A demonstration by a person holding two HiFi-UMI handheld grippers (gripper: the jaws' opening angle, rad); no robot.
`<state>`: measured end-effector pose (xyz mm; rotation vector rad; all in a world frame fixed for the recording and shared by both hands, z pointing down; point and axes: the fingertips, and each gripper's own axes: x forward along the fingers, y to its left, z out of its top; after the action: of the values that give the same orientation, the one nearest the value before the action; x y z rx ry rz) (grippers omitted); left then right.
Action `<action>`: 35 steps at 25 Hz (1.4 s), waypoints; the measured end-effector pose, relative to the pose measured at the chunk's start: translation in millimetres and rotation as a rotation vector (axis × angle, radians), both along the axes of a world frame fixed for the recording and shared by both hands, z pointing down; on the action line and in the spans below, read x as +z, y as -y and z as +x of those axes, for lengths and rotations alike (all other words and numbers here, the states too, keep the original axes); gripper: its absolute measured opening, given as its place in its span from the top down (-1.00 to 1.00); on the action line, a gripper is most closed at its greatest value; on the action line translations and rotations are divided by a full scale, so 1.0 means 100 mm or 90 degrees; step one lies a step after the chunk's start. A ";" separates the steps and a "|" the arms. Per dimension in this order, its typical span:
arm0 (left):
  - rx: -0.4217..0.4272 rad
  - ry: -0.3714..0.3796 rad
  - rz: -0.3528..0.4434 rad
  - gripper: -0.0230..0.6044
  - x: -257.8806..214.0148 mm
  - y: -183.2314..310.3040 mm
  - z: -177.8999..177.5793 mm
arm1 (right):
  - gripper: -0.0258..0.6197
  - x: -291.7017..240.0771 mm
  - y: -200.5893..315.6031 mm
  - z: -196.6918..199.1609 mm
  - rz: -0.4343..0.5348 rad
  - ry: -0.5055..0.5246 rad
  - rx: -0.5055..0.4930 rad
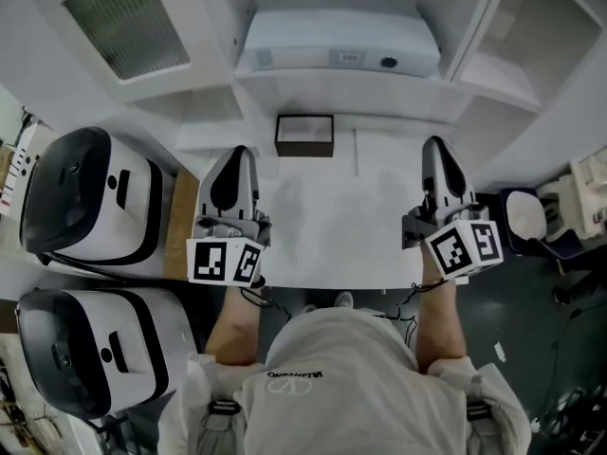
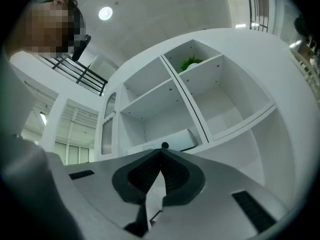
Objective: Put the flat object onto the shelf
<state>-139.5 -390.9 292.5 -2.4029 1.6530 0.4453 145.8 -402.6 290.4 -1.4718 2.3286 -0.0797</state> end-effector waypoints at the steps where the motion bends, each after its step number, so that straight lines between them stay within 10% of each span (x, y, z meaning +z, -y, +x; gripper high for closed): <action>1: -0.011 -0.002 -0.006 0.91 0.06 -0.02 -0.07 | 0.89 0.06 -0.03 0.02 -0.006 -0.006 0.002; 35: -0.021 -0.040 -0.061 0.91 0.35 -0.12 -0.12 | 0.89 0.30 -0.17 0.18 -0.033 -0.012 0.017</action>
<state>-151.5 -379.2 327.1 -2.4488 1.7767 0.4499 163.5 -385.4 320.2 -1.5351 2.3380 -0.1205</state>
